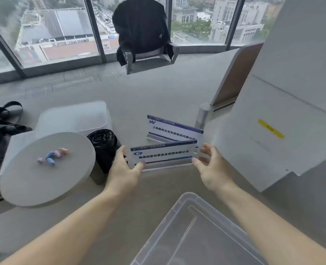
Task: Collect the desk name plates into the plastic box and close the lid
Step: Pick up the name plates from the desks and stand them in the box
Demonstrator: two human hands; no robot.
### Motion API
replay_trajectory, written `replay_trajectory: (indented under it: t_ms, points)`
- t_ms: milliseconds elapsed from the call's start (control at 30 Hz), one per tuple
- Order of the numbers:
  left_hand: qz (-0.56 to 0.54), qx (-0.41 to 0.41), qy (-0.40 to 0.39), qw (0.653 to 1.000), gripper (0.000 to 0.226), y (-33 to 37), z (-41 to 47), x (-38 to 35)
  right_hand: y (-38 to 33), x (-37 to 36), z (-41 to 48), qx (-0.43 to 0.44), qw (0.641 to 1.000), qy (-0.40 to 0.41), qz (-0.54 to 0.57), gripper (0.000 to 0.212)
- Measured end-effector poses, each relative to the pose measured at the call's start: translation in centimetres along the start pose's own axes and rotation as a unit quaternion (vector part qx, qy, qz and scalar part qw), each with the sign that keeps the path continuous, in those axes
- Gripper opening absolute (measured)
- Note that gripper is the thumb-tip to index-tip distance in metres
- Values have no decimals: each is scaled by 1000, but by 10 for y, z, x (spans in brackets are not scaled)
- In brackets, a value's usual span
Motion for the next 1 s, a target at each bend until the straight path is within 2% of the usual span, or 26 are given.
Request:
replay_trajectory:
  t_ms: [67, 133, 167, 267, 300, 367, 433, 633, 733, 867, 1000]
  points:
    - [19, -13, -6, 1000, 62, -10, 9, -5, 3, -7, 10, 4, 1000, 6, -28, 56]
    - [45, -20, -7, 999, 22, -18, 15, -8, 3, -12, 18, 15, 999, 15, -39, 50]
    - [55, -36, 2, 998, 9, -20, 17, -9, 2, -15, 21, 26, 998, 23, -44, 43]
    - [73, -82, 43, 993, 23, -15, 18, -5, -3, -19, 22, 58, 994, 51, -76, 9]
    - [80, -89, 45, 992, 26, -15, 16, -2, -2, -19, 21, 66, 992, 63, -81, 8]
    - [92, -103, 33, 990, 30, -13, 7, 3, 5, -15, 17, 78, 991, 70, -81, 20]
    - [102, -119, 21, 987, 30, -9, -5, 7, 9, -7, 4, 97, 990, 60, -85, 21]
    - [95, -182, -20, 978, 18, 29, -38, 26, -12, 35, -27, 131, 989, 53, -48, 18]
    - [82, -199, -53, 975, 13, 63, -66, 45, -44, 62, -46, 159, 985, 54, -29, 10]
    - [87, -240, -89, 963, 16, 114, -111, 94, -103, 93, -87, 202, 978, 50, -5, 14]
    - [91, -265, -66, 958, 14, 158, -165, 171, -177, 100, -146, 259, 966, 13, 16, 22]
Point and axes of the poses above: each hand's wrist, its own z-axis towards the middle knuckle, its own x-axis out of the back of the hand, y = z × x, the point moved 2 cm from there along z, towards the middle knuckle, and after that the axes turned 10 degrees about -z, right-handed, at the moved point
